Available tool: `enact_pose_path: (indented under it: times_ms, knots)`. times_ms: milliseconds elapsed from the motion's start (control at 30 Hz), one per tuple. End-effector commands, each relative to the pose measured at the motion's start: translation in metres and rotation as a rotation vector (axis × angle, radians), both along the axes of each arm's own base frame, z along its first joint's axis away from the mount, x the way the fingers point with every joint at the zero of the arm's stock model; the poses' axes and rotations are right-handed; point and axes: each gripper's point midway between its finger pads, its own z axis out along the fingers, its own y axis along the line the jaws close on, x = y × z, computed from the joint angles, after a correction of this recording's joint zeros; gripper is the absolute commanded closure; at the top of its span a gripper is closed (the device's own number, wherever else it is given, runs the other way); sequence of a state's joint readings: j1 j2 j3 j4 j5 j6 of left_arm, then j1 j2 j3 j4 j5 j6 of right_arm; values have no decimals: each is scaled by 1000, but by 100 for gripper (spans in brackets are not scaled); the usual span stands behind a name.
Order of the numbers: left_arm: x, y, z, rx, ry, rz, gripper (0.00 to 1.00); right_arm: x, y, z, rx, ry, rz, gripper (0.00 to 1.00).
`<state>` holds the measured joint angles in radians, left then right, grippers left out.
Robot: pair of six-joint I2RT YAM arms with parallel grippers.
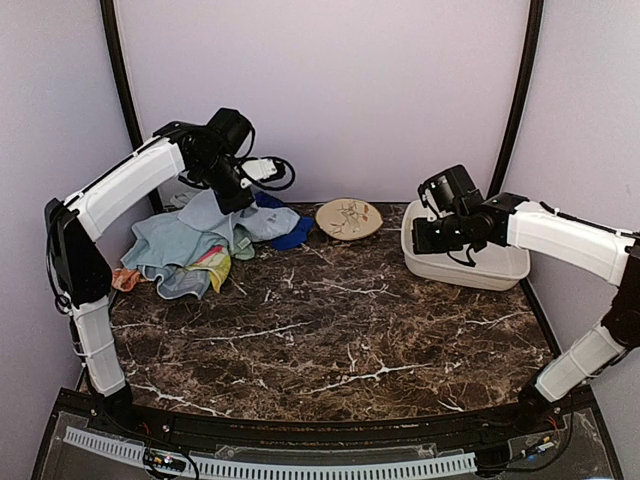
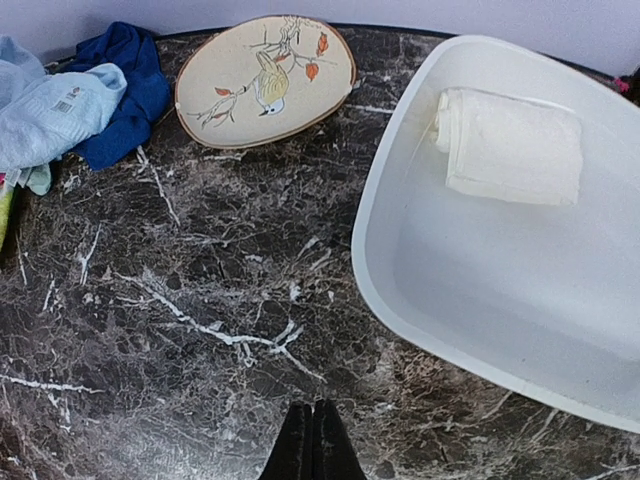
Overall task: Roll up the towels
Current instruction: Pick up the towel from the towel pile.
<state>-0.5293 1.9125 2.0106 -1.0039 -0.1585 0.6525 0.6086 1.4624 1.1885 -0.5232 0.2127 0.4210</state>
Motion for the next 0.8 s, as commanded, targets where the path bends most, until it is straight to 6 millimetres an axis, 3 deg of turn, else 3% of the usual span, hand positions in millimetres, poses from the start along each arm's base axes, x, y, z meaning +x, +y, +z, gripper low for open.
enact_pose_path:
  times_ms: [0,67,233,467,533,600,767]
  knots:
    - [-63,-35,57,-143,107,-90,100,12,-3,31,-47,-89,1,100]
    - [-80,-59,76,-174,93,-157,100,12,-7,35,-65,-97,-5,100]
    - [-100,-90,103,-191,-1,-255,100,12,-19,41,-77,-107,-31,100]
    - [-96,-101,165,-309,-226,-305,100,10,-22,52,-27,-145,-26,100]
    - [-96,-101,190,-344,-312,-321,100,10,-12,57,17,-172,16,99]
    - [-98,-101,207,-348,-382,-345,100,6,8,66,106,-206,114,92]
    - [-96,-101,200,-285,-409,-350,100,-27,74,80,327,-277,394,73]
